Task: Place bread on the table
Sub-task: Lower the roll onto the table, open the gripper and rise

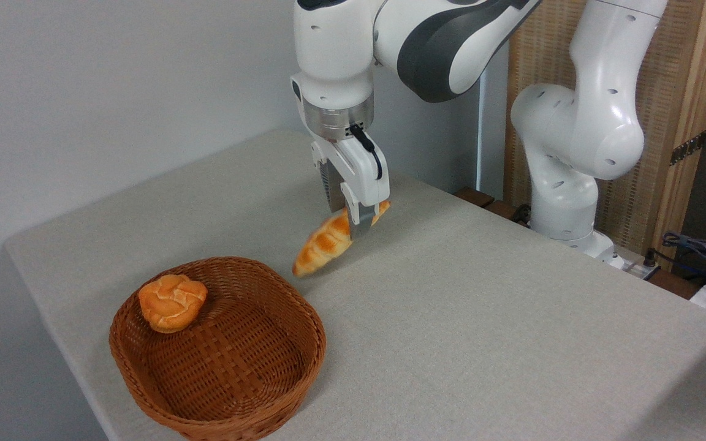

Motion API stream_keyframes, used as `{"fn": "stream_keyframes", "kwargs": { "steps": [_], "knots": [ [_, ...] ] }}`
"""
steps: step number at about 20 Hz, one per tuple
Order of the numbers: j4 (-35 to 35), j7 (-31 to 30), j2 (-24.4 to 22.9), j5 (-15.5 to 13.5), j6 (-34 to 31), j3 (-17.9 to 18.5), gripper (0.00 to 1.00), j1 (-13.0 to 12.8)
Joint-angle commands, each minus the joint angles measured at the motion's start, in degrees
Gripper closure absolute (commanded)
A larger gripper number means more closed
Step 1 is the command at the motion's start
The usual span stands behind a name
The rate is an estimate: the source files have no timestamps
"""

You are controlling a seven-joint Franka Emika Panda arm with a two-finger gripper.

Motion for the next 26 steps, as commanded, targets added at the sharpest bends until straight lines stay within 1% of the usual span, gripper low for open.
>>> {"fn": "stream_keyframes", "kwargs": {
  "steps": [1, 6, 8, 11, 12, 14, 15, 16, 17, 18, 19, 20, 21, 22, 23, 24, 25, 26],
  "knots": [
    [-0.1, -0.8, -0.4, 0.7, 0.4, 1.0, 0.0, -1.1],
    [1.2, -0.7, -0.5, 0.8, 0.0, 1.0, 0.0, -1.1],
    [4.1, -0.8, -0.4, 2.2, -0.5, 1.1, 0.0, -1.0],
    [7.6, -0.8, 0.2, 2.8, -2.5, 1.1, 0.0, -0.8],
    [10.0, -0.9, 1.2, 2.8, -3.8, 1.4, 0.0, -0.6],
    [15.4, -1.2, 4.0, 2.8, -6.9, 2.6, 0.0, -0.5],
    [20.2, -1.7, 6.8, 2.8, -9.5, 2.9, 0.0, -0.4],
    [22.8, -2.2, 8.3, 2.8, -10.9, 2.9, 0.0, -0.3],
    [27.7, -3.1, 11.5, 3.0, -13.4, 3.0, 0.0, -0.2],
    [30.1, -3.7, 12.9, 3.5, -14.4, 3.0, 0.0, -0.2],
    [34.2, -4.8, 15.7, 4.8, -16.0, 3.4, 0.0, -0.1],
    [36.0, -5.2, 17.0, 5.3, -16.7, 3.5, 0.0, -0.1],
    [39.5, -5.9, 19.4, 6.1, -17.8, 3.5, 0.0, 0.0],
    [40.9, -6.2, 20.4, 6.1, -18.1, 3.5, 0.0, 0.3],
    [43.1, -7.0, 21.9, 5.7, -18.3, 2.6, 0.0, 3.6],
    [44.0, -7.6, 22.6, 5.4, -18.3, 1.8, 0.0, 5.2],
    [45.6, -9.1, 23.6, 5.3, -18.6, -1.6, 0.0, 8.0],
    [46.2, -9.7, 24.0, 5.4, -18.6, -3.1, 0.0, 9.4]
  ]
}}
